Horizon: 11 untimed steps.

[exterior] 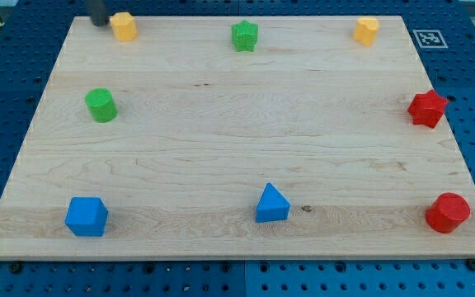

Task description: Slide the yellow hexagon towards the center

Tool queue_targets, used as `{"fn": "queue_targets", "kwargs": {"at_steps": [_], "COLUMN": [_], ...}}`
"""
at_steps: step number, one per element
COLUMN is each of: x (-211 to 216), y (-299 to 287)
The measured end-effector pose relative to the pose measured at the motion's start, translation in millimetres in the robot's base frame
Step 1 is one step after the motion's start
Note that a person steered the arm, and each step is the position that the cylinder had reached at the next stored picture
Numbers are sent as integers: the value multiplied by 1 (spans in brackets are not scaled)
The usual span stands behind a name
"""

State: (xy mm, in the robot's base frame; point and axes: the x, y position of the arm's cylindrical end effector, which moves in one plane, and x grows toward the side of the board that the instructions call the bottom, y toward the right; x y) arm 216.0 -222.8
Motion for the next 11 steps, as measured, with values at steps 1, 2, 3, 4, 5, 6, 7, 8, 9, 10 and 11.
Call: {"fn": "queue_targets", "kwargs": {"at_steps": [1,2,3,4,5,6,7,8,9,10,11], "x": [46,89,76,45,0,-7,19,76,117,111,99], "y": [62,95,64,9,12,62,102,105,107,117,147]}}
